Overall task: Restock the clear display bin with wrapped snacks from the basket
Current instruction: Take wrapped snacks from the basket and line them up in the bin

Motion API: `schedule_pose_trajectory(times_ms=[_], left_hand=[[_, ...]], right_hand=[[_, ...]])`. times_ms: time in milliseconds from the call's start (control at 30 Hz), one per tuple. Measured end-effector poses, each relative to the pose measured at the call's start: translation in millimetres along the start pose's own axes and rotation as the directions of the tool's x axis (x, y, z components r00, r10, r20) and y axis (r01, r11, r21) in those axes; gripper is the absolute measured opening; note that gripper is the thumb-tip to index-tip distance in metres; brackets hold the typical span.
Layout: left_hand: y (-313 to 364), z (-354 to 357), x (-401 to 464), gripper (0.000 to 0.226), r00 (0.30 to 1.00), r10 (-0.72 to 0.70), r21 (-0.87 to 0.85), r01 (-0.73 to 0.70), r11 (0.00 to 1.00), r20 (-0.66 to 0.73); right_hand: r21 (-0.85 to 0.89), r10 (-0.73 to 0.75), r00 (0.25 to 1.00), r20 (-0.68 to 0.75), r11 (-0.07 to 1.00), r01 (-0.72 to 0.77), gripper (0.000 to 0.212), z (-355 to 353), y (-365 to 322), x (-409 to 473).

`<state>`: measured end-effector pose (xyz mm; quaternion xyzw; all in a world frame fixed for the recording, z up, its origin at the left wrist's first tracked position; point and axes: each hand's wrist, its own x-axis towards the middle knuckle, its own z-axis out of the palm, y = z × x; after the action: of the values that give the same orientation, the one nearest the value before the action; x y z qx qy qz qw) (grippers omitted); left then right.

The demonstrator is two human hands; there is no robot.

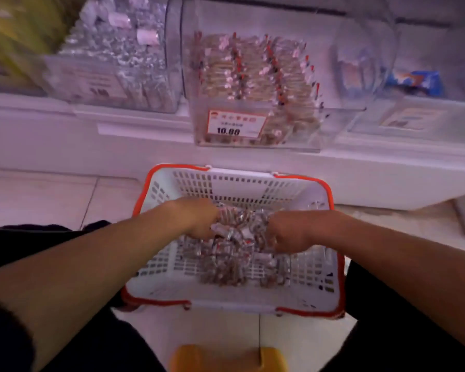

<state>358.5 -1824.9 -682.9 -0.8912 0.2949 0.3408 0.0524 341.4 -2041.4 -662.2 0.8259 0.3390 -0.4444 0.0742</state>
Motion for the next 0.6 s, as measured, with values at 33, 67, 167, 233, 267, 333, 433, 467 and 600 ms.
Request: schedule_pose_trajectory(times_ms=[33,67,167,233,267,333,433,467,600], left_hand=[[-6.4,27.1,7.5,0.037,0.982,-0.073,-0.01,0.076,0.997,0.176],[-12.3,53.1,12.8,0.041,0.945,-0.138,-0.028,0.153,0.988,0.297],[-27.4,126.2,32.1,0.071,0.888,-0.255,-0.356,0.396,0.846,0.383],[-31.2,157.5,44.8,0.099,0.876,-0.324,-0.609,0.482,0.63,0.358],[-31.9,170.3,51.9,0.11,0.852,-0.392,-0.684,0.516,0.515,0.347],[-33.9,190.3,71.0,0.12,0.805,-0.498,-0.78,0.525,0.342,0.323],[-34.2,208.3,99.2,0.115,0.794,-0.545,-0.878,0.434,0.202,0.267],[-31.3,211.3,108.0,0.106,0.794,-0.557,-0.889,0.412,0.199,0.243],[-14.0,224.5,132.8,0.052,0.727,-0.665,-0.959,0.277,0.054,0.173]], right_hand=[[0.055,0.056,0.998,0.025,0.997,-0.058,0.034,27.1,2.9,21.4],[0.135,0.121,0.992,0.038,0.983,-0.125,0.047,52.7,8.5,40.1],[0.367,0.312,0.948,0.056,0.877,-0.31,0.087,123.3,28.3,78.4],[0.635,0.515,0.857,-0.023,0.669,-0.385,0.109,158.3,41.3,97.0],[0.746,0.634,0.769,-0.076,0.548,-0.378,0.114,171.4,46.2,106.3],[0.863,0.779,0.61,-0.147,0.402,-0.305,0.11,183.6,53.9,126.5],[0.923,0.798,0.585,-0.142,0.321,-0.213,0.099,180.9,59.8,156.5],[0.929,0.801,0.587,-0.117,0.297,-0.22,0.097,179.9,60.0,164.9],[0.851,0.846,0.508,-0.161,0.38,-0.363,0.093,193.0,51.1,185.9]])
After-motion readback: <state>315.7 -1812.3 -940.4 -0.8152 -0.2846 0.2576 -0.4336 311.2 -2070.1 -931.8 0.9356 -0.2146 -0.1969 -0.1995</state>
